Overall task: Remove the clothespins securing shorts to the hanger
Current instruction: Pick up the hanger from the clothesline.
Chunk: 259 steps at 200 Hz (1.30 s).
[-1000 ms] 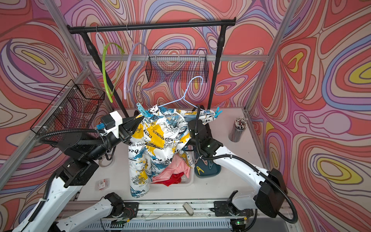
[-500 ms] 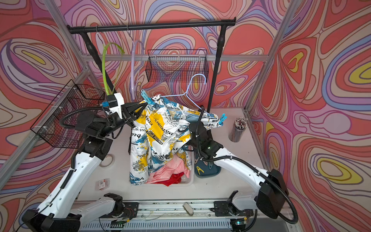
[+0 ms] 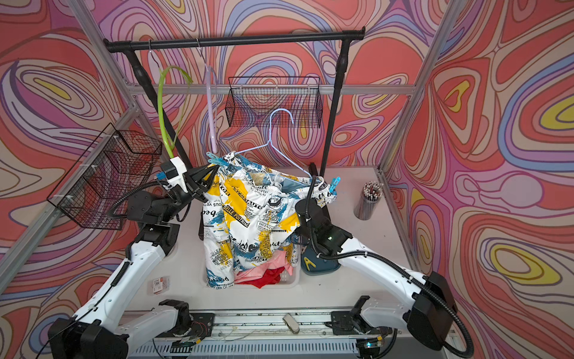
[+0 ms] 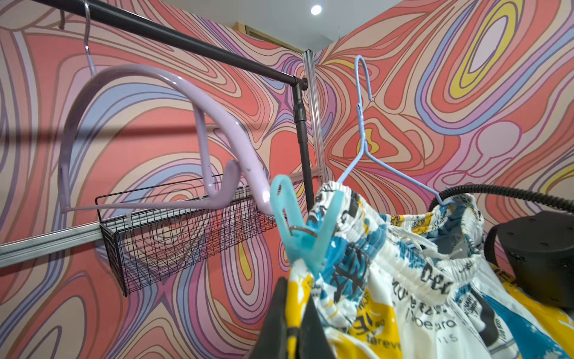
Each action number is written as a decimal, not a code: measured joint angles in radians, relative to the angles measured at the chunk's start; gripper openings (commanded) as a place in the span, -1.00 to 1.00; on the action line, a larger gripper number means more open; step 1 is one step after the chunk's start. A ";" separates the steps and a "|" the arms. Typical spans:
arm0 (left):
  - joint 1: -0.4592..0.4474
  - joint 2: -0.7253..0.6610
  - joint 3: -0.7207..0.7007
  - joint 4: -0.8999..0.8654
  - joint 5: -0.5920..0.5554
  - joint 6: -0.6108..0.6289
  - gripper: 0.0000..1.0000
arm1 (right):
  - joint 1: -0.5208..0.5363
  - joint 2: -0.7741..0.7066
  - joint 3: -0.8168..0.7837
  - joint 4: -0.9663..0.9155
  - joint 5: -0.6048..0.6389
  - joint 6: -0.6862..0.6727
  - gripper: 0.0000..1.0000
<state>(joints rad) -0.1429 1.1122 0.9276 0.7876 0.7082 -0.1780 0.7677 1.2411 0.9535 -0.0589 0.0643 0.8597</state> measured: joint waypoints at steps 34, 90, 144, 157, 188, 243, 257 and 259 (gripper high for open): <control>0.039 0.114 0.053 0.077 0.045 -0.046 -1.00 | 0.000 0.022 0.004 -0.008 0.030 -0.016 -0.04; 0.103 0.183 0.077 0.220 0.089 -0.129 -1.00 | -0.017 0.108 0.219 -0.156 0.124 -0.117 0.07; 0.117 0.190 0.040 0.360 0.072 -0.205 -1.00 | -0.023 0.133 0.342 -0.301 0.117 -0.164 0.15; 0.118 0.179 -0.001 0.373 0.072 -0.213 -1.00 | -0.023 0.120 0.284 -0.286 0.089 -0.151 0.15; 0.117 0.129 -0.140 0.375 0.075 -0.215 -1.00 | -0.022 0.083 0.089 -0.262 0.032 -0.114 0.16; 0.119 -0.012 -0.206 0.243 0.048 -0.126 -1.00 | -0.022 0.081 0.065 -0.263 -0.008 -0.117 0.19; 0.125 -0.057 -0.206 0.208 0.043 -0.104 -1.00 | -0.022 0.071 0.067 -0.272 -0.010 -0.119 0.21; 0.127 -0.064 -0.206 0.201 0.042 -0.103 -1.00 | -0.022 0.069 0.067 -0.274 -0.010 -0.120 0.21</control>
<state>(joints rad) -0.0162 1.0485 0.7216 0.9886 0.7506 -0.2806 0.7456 1.3102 1.0206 -0.3332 0.0540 0.7399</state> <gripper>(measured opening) 0.076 0.601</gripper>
